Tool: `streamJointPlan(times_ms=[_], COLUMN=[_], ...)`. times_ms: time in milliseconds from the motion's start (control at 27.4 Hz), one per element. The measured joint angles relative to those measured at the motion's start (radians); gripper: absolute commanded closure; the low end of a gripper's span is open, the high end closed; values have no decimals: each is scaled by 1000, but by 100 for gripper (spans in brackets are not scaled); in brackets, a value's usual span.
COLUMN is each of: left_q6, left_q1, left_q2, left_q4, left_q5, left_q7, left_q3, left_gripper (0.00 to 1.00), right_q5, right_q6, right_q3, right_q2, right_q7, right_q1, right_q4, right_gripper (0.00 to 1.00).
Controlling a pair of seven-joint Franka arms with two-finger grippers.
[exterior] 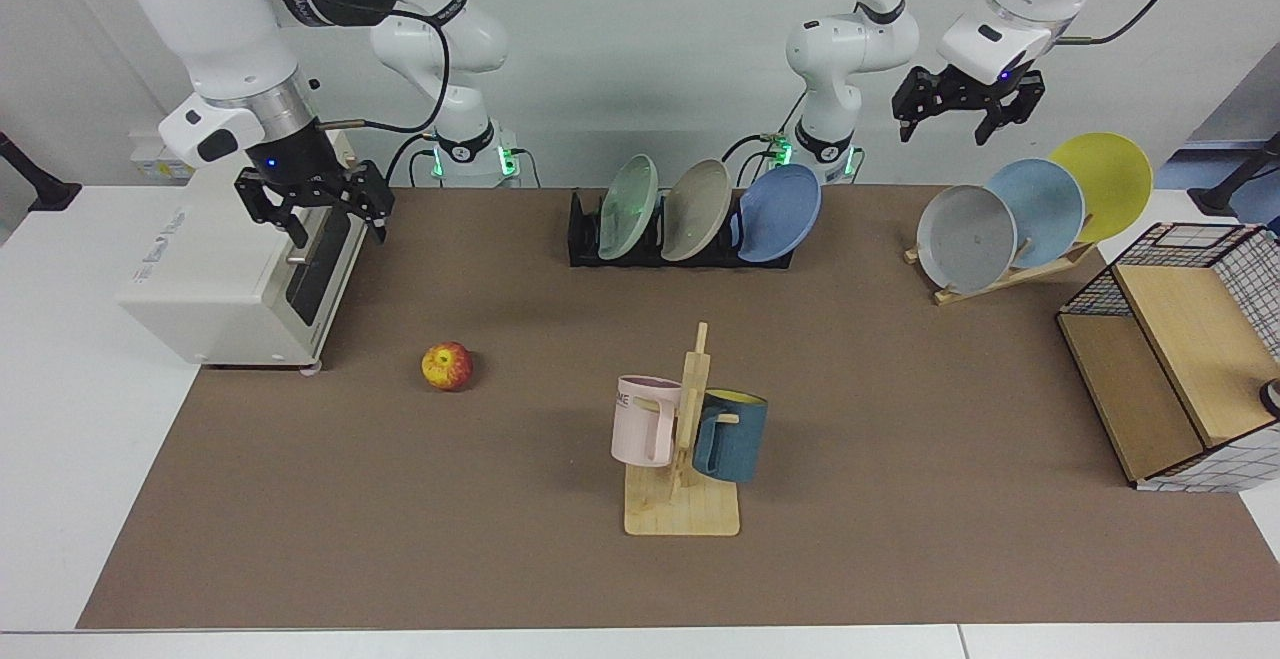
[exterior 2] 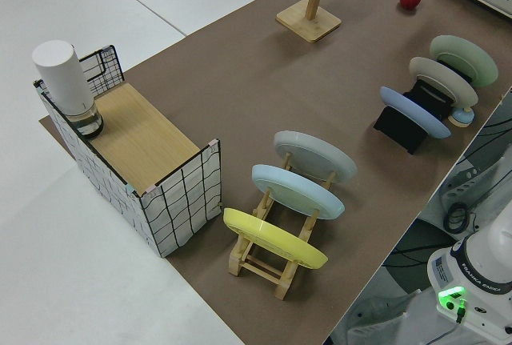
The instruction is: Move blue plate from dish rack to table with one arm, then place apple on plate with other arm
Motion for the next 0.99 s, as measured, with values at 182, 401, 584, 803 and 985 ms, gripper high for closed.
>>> streamJointPlan(times_ms=[182,401,584,803,985], left_q6=[76,203,284,414,487], left_q1=[10,9,-1,-34,-37], left_q2=[-57,-249,-423,-515,-505], left_q4=[-121,-416,-671,-880,-953], left_q5=[-70,-141,-195,-247,-279], left_q7=[-3,-5,-5,-10,-15], left_q3=[1,-2,-15,-44,-61], left_gripper=[0,1,4,12,13], right_q5=[0,0,0,0,-5], right_q6=[2,43,99,208,294], right_q3=[7,10,11,11,11], right_q2=[8,41,93,158,190], right_q7=[0,10,22,28,29], right_q1=[15,44,71,91,95], right_q4=[-3,-7,-11,-53,-111], right_gripper=[0,0,0,0,0])
